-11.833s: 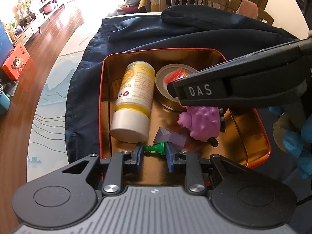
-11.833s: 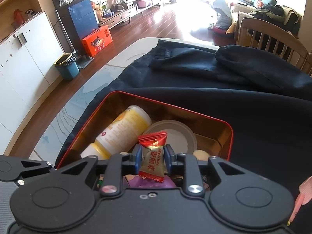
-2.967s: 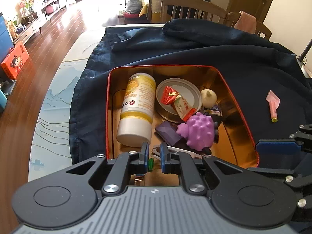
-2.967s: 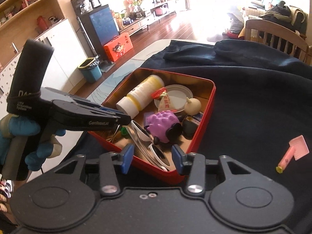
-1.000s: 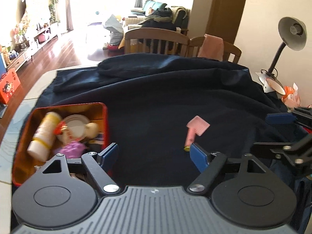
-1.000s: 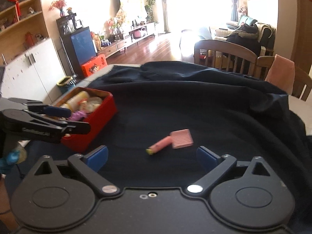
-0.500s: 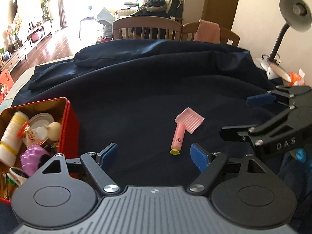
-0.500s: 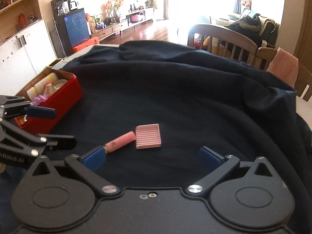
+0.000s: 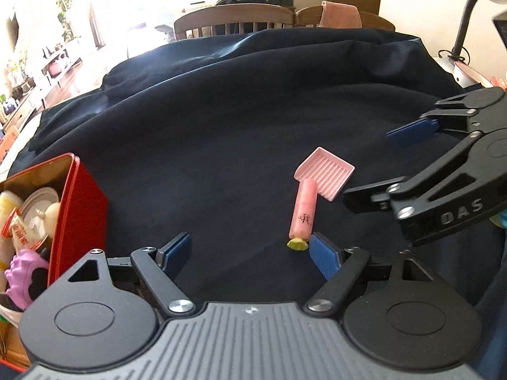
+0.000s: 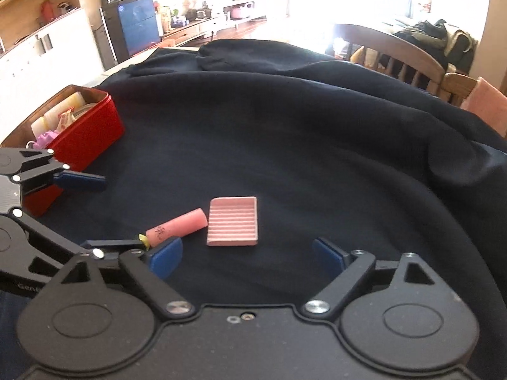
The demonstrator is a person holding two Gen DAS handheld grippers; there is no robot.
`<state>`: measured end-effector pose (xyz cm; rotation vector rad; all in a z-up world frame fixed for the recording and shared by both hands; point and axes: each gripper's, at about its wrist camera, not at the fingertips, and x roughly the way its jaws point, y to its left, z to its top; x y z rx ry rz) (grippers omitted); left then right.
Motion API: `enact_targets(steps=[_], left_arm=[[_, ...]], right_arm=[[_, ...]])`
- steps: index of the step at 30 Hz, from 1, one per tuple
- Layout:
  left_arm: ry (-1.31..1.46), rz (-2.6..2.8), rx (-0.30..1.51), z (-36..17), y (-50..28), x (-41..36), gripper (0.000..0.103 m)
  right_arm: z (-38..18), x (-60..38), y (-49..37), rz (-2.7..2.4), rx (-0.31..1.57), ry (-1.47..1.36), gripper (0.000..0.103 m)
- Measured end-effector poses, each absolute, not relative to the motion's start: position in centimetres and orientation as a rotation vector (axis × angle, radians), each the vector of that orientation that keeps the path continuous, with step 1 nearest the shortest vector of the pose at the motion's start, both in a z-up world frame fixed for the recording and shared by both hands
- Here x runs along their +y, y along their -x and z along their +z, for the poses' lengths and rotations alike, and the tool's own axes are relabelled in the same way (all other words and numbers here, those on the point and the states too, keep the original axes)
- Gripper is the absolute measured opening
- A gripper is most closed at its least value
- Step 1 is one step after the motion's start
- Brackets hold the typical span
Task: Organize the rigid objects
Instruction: 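Grasp the pink yellow-capped tube with the left gripper while the right grasps the pink scrubber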
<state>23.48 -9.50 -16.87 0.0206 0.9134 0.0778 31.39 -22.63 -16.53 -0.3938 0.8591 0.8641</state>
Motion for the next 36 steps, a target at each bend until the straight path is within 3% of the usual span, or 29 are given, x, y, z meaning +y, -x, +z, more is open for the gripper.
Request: enact_targets(steps=[7, 11, 15, 18, 21, 23, 25, 27, 29, 36], left_arm=[[-0.061, 0.045, 0.911, -17.6, -24.1, -10.5, 0.081], [-0.077, 0.032, 0.911, -17.8, -24.5, -10.9, 0.081], [-0.118, 0.022, 0.903, -17.9, -24.8, -11.4, 0.081], [-0.134, -0.004, 0.899, -17.7, -25.0, -11.7, 0.070], [-0.125, -0.028, 0.904, -17.6, -25.3, -11.8, 0.057], [-0.128, -0.047, 0.906, -17.5, -25.4, -12.0, 0.042], [-0.115, -0.065, 0.914, -17.4, -25.5, -11.9, 0.033], [-0.104, -0.071, 0.923, -17.3, -25.7, -11.8, 0.031], [-0.089, -0.087, 0.933, -17.2, -25.8, -11.7, 0.020], [-0.099, -0.092, 0.941, -17.1, -25.4, -11.9, 0.015]], right_arm=[[-17.4, -21.7, -31.8, 0.877, 0.867, 0.424, 0.069], [-17.7, -21.6, -32.0, 0.882, 0.875, 0.422, 0.055], [-17.7, -21.9, -31.9, 0.888, 0.862, 0.412, 0.051], [-17.6, -22.1, -31.8, 0.897, 0.854, 0.407, 0.040], [-17.5, -22.1, -31.7, 0.906, 0.846, 0.414, 0.039], [-17.5, -22.2, -31.7, 0.915, 0.845, 0.417, 0.039], [-17.5, -22.4, -31.7, 0.914, 0.843, 0.418, 0.039], [-17.4, -22.6, -31.8, 0.908, 0.845, 0.407, 0.039], [-17.2, -22.8, -31.7, 0.896, 0.849, 0.394, 0.039], [-16.7, -23.9, -30.8, 0.840, 0.859, 0.354, 0.039]])
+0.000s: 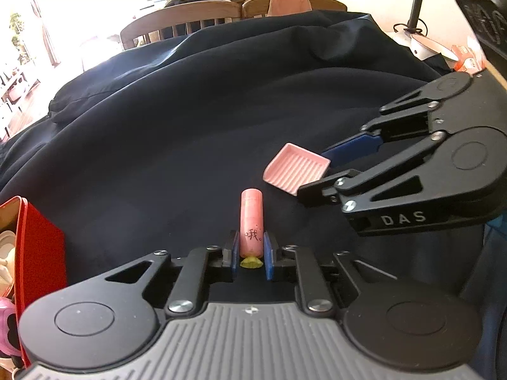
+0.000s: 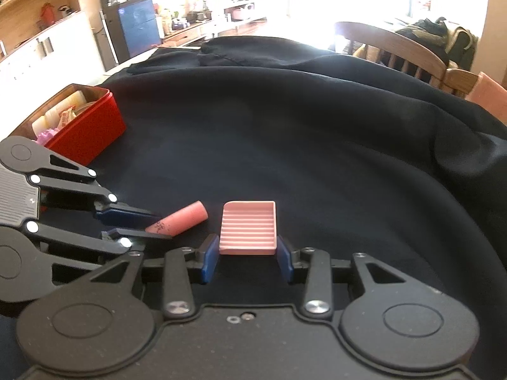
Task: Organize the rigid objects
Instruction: 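Grasp the pink yellow-capped tube with the left gripper while the right grasps the pink scrubber, then carry the pink tube and pink scrubber into the tin box and open both grippers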
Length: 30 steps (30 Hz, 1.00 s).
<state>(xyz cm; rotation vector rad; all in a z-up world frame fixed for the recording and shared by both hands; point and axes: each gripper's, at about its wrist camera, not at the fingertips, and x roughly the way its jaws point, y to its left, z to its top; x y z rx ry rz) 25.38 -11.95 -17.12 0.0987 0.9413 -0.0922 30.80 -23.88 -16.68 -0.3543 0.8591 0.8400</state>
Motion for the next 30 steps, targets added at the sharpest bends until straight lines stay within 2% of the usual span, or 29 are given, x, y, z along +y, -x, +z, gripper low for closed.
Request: enact_targets(steps=[30], left_arm=[[0.102, 0.029, 0.948, -10.9, -18.2, -5.2, 0.015]], right_arm=[[-8.7, -23.2, -21.1, 0.781, 0.823, 0.251, 0.039]])
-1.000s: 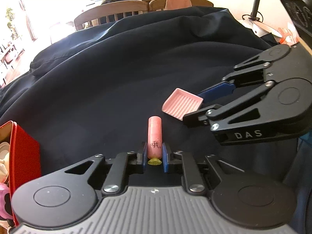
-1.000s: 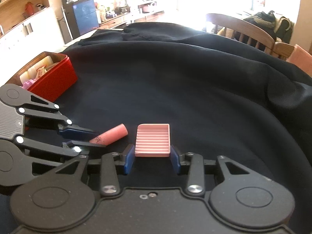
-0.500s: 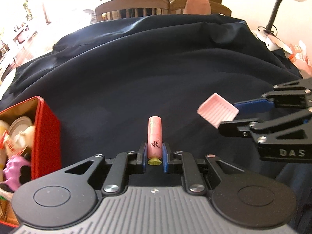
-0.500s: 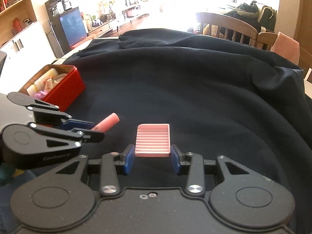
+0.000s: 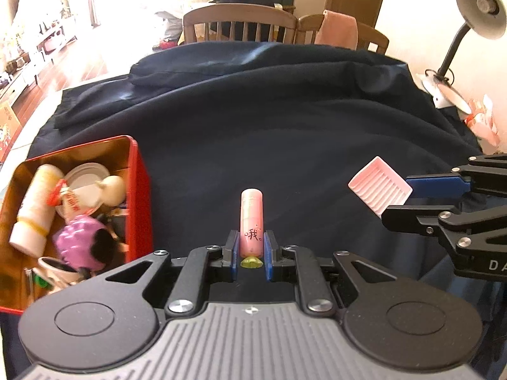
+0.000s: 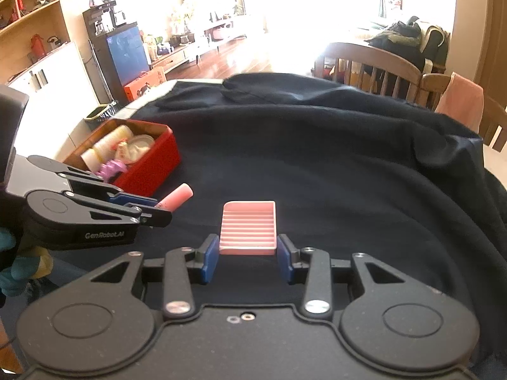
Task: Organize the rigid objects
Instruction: 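Carry the pink tube and pink scrubber into the tin box and open both grippers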
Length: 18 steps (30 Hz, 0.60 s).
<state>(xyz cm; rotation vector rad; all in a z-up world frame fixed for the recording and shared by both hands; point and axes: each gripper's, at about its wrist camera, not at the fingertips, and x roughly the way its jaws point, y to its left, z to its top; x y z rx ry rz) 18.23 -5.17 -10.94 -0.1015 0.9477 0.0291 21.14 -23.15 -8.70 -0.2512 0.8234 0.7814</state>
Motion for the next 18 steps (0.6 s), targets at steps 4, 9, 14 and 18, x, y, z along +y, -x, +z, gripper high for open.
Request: enact_targets(steps=[4, 9, 14, 18], left_arm=[[0.118, 0.028, 0.932, -10.0, -16.8, -3.5, 0.015], [0.113, 0.044, 0.893, -8.8, -14.7, -1.4, 0.015], [0.123, 0.048, 0.877, -8.0, -13.2, 1.1, 0.015], [0.126, 0.065, 0.875, -7.8, -12.0, 3.4, 0.015]], right_arm=[[-7.6, -21.9, -19.6, 0.781, 0.809, 0.253, 0.039], [-6.5, -19.8, -17.7, 0.788, 0.798, 0.244, 0.039], [-6.0, -17.3, -16.1, 0.798, 0.789, 0.245, 0.039], [-5.8, -15.2, -15.1, 0.806, 0.784, 0.248, 0.039]])
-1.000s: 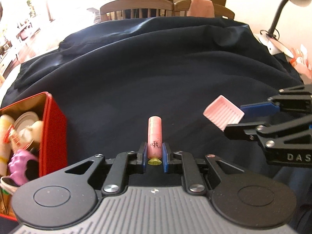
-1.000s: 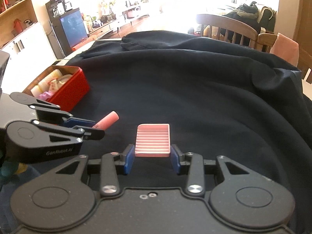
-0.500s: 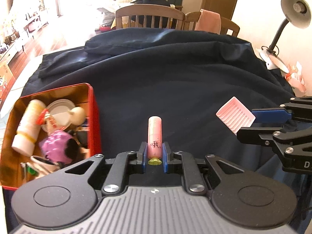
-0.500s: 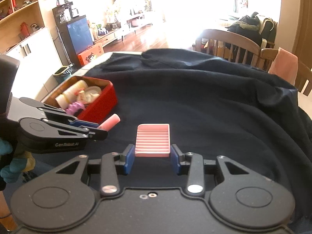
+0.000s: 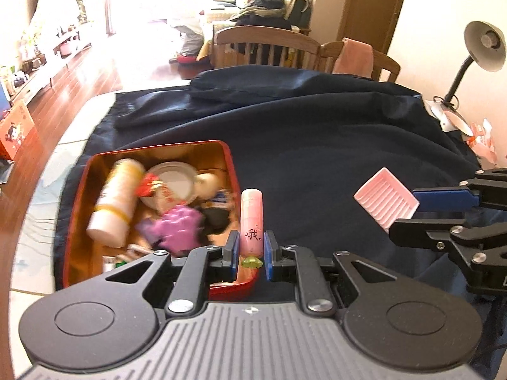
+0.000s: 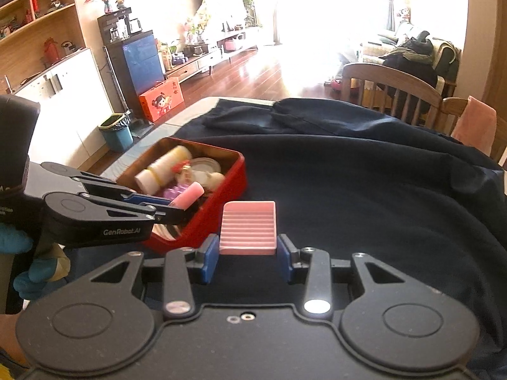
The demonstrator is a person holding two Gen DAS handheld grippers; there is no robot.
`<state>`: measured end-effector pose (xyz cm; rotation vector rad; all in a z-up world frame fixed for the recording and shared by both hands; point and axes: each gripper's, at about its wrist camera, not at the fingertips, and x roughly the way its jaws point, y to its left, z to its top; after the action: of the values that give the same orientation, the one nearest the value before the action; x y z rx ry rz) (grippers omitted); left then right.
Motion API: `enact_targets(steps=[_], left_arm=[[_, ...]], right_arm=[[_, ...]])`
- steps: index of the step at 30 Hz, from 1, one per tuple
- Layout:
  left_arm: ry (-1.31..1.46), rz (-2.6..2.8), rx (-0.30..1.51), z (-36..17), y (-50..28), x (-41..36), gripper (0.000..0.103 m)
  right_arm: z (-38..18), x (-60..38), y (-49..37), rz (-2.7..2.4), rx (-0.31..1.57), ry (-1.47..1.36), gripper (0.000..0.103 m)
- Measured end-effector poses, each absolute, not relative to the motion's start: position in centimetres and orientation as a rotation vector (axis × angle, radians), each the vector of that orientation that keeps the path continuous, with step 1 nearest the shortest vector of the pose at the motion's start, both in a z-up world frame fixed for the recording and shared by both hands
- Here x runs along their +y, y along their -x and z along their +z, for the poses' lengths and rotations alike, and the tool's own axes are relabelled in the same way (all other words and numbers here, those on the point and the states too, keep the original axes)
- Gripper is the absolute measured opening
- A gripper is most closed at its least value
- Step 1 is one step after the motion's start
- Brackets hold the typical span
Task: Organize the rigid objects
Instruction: 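Carry the pink tube and pink scrubber into the tin box and open both grippers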
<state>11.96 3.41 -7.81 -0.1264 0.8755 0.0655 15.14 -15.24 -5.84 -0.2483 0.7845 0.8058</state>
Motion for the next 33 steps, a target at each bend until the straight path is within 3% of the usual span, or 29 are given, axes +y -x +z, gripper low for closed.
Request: enact_targets(steps=[20, 33], left_arm=[[0.167, 0.137, 0.885, -8.7, -10.6, 14.3, 0.015], [0.144, 0.074, 0.902, -11.2, -13.7, 15.1, 0.015]], right_arm=[[-7.7, -5.5, -13.5, 0.813, 0.788, 0.313, 0.039], [-10.1, -0.7, -17.8, 0.750, 0.813, 0.356, 0.039]])
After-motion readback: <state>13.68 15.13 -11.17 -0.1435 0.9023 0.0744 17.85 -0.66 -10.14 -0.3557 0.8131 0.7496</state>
